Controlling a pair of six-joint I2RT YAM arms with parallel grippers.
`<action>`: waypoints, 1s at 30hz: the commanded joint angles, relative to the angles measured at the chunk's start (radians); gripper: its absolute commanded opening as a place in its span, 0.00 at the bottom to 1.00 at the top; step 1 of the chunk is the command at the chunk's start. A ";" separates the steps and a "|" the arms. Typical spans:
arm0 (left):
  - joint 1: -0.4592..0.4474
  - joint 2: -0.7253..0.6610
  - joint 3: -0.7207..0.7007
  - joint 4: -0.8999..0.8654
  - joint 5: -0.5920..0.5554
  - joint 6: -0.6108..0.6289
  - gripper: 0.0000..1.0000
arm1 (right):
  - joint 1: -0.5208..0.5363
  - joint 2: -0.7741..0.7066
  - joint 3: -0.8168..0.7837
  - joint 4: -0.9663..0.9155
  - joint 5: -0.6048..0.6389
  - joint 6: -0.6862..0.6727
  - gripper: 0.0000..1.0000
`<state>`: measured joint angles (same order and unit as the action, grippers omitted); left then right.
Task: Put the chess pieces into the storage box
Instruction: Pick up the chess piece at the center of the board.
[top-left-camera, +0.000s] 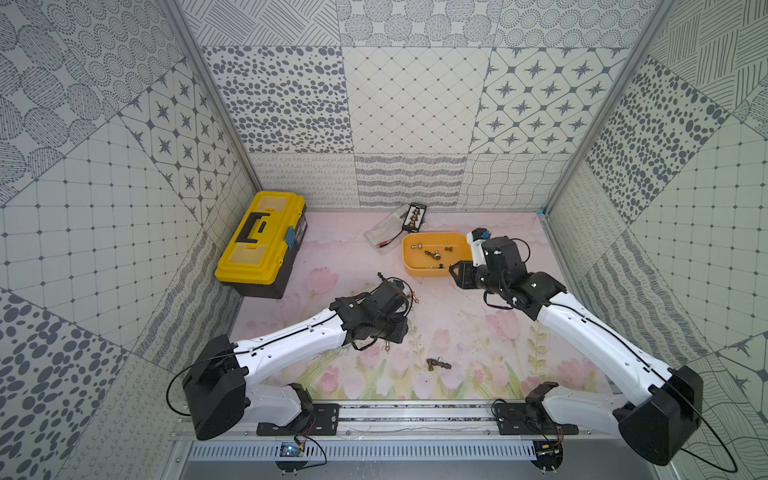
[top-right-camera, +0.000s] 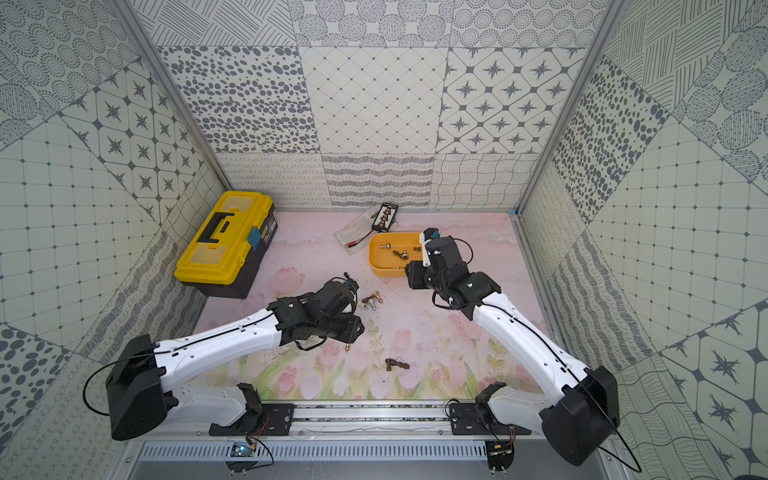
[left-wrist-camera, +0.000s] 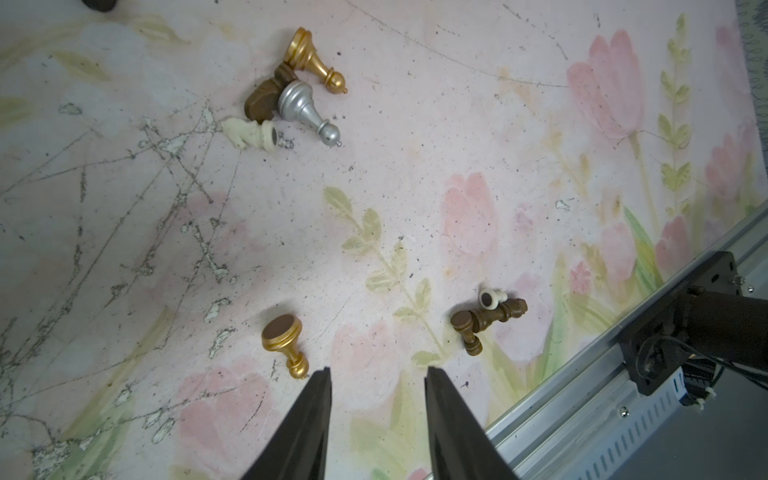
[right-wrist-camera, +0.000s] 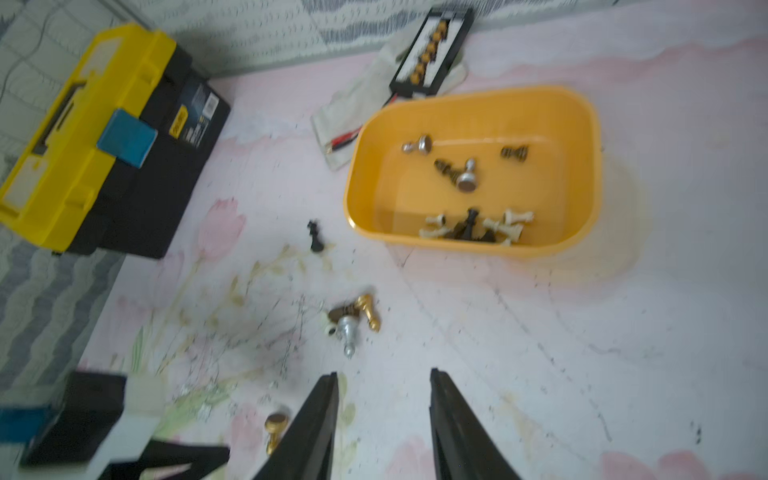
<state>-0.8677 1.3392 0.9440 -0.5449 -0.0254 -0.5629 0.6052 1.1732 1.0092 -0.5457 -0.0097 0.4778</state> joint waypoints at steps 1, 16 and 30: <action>-0.007 0.000 -0.013 -0.133 -0.092 -0.137 0.43 | 0.075 -0.060 -0.086 -0.036 0.012 0.102 0.42; -0.007 0.139 -0.128 0.028 -0.107 -0.142 0.44 | 0.137 -0.118 -0.185 0.044 0.002 0.146 0.42; -0.008 0.260 -0.070 0.026 -0.135 -0.101 0.42 | 0.137 -0.070 -0.223 0.092 -0.017 0.162 0.42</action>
<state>-0.8711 1.5681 0.8463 -0.5213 -0.1188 -0.6857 0.7368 1.0897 0.7918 -0.4976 -0.0227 0.6407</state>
